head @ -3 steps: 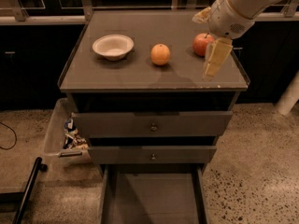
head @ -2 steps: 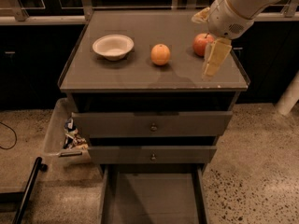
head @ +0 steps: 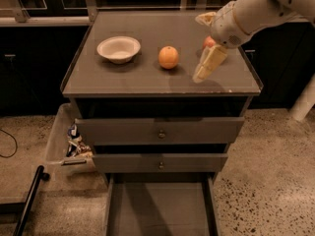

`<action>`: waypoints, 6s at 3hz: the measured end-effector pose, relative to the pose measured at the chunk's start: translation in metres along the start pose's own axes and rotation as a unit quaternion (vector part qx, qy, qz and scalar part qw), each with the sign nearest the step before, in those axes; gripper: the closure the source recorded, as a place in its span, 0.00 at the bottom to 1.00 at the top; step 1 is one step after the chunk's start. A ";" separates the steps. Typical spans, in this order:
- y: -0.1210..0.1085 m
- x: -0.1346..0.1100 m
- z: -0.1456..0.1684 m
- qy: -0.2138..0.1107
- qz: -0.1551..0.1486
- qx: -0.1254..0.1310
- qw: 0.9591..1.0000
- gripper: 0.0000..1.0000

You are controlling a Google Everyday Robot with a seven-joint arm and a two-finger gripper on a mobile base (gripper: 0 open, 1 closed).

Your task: Place orange into bottom drawer

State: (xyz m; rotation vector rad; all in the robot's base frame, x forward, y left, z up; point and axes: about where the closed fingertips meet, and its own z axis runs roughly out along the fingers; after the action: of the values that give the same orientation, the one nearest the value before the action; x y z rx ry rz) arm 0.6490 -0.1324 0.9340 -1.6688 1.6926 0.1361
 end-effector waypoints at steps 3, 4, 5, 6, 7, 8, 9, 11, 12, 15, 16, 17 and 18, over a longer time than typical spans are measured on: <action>-0.028 0.009 0.087 -0.123 0.092 -0.039 0.987 0.00; -0.032 0.015 0.104 -0.142 0.121 -0.053 0.981 0.00; -0.039 0.025 0.116 -0.154 0.147 -0.057 0.975 0.00; -0.046 0.035 0.125 -0.168 0.177 -0.060 0.968 0.00; -0.047 0.035 0.126 -0.169 0.179 -0.060 0.967 0.08; -0.047 0.035 0.126 -0.169 0.179 -0.060 0.967 0.24; -0.047 0.035 0.126 -0.169 0.179 -0.060 0.967 0.47; -0.047 0.035 0.126 -0.169 0.179 -0.060 0.967 0.47; -0.047 0.035 0.126 -0.169 0.179 -0.060 0.967 0.22; -0.051 0.006 0.138 -0.170 0.163 -0.077 0.969 0.00; -0.051 0.006 0.138 -0.170 0.163 -0.077 0.969 0.19; -0.051 0.006 0.138 -0.170 0.163 -0.077 0.969 0.43; -0.051 0.005 0.139 -0.170 0.163 -0.077 0.969 0.66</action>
Offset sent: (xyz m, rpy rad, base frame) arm 0.0694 0.0357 -0.0573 0.3005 0.1197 0.0146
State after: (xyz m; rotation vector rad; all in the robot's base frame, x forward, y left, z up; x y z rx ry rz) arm 0.7541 -0.0676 0.8524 -1.3632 1.7061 0.6879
